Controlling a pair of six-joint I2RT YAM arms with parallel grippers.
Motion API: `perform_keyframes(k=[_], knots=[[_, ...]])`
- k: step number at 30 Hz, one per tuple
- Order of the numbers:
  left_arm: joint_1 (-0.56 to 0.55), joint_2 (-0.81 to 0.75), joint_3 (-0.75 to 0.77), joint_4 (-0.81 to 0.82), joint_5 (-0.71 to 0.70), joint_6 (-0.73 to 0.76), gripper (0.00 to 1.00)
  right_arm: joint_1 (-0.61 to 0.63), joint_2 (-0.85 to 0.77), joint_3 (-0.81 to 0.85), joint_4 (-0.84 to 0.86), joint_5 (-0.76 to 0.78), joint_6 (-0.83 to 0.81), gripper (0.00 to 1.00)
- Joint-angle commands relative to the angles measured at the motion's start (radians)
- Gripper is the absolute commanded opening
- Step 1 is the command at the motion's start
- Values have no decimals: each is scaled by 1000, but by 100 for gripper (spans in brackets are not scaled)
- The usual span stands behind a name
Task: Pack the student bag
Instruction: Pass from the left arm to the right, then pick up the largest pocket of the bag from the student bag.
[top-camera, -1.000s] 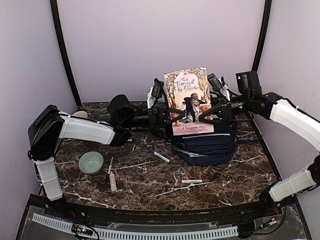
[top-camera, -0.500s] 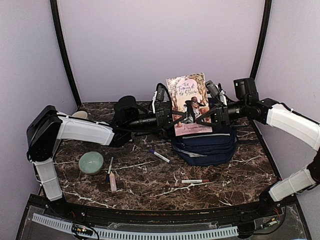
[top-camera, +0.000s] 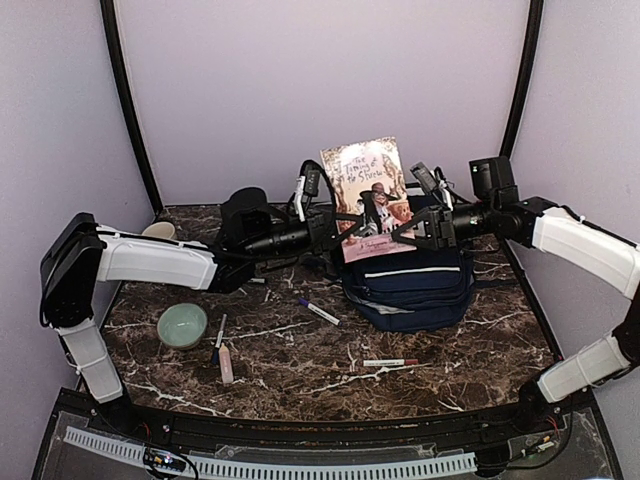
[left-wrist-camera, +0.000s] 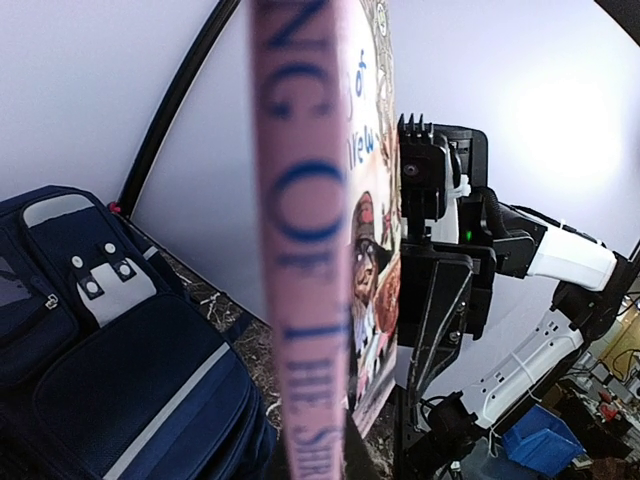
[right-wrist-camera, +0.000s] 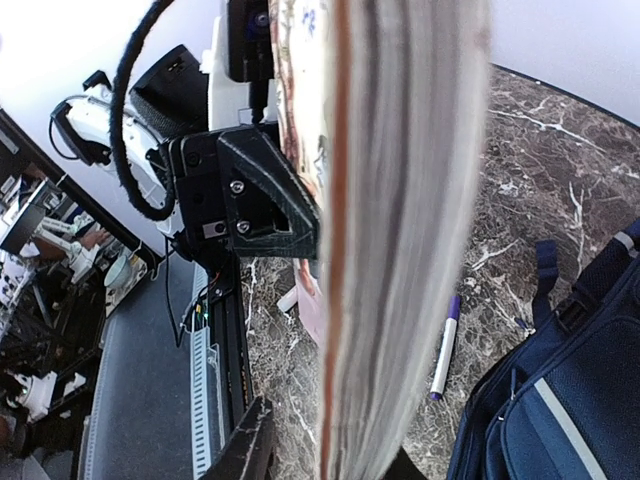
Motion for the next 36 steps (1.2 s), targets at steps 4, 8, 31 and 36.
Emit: perform_keyframes(k=[4, 8, 31, 36], knots=[[16, -59, -6, -29, -105, 47, 0, -26, -9, -23, -6, 1, 12, 17], [15, -44, 8, -35, -90, 41, 0, -48, -17, -33, 9, 8, 24, 5], [-44, 171, 291, -557, -166, 452, 49, -489, -95, -52, -277, 134, -236, 0], [-115, 249, 372, -644, -186, 703, 50, -569, -177, -176, -234, 170, -238, 0]])
